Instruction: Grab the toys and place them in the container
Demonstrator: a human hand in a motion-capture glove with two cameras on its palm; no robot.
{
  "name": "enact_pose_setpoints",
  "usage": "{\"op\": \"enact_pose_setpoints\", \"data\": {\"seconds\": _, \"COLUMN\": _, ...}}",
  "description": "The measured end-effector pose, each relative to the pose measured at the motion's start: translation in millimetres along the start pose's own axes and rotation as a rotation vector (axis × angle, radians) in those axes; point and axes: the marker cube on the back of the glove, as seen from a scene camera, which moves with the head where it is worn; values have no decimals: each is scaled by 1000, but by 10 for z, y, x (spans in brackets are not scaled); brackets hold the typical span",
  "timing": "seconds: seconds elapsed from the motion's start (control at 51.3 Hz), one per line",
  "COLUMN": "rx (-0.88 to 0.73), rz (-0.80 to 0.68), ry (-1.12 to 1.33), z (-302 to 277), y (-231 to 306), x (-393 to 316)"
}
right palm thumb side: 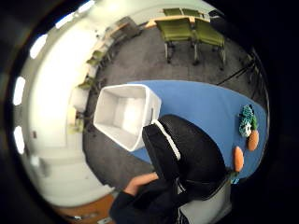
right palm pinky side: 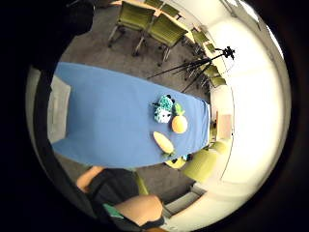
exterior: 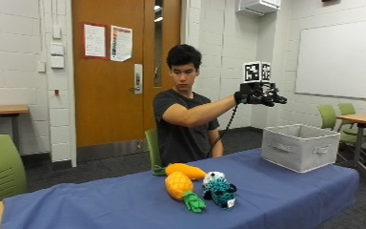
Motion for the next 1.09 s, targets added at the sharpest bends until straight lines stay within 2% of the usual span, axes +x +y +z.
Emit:
{"op": "enact_pose_setpoints", "data": {"seconds": 0.273, "rx": 1, "rz": -25, "ry": 3, "z": 5, "y": 34, "x": 27}}
{"op": "enact_pose_setpoints", "data": {"seconds": 0.565, "rx": 13, "rz": -16, "ry": 19, "z": -11, "y": 266, "x": 379}}
{"op": "enact_pose_setpoints", "data": {"seconds": 0.838, "rx": 55, "rz": 45, "ry": 18, "z": 107, "y": 780, "x": 1397}}
{"op": "enact_pose_setpoints", "data": {"seconds": 1.091, "rx": 69, "rz": 155, "ry": 11, "z": 625, "y": 1427, "x": 2341}}
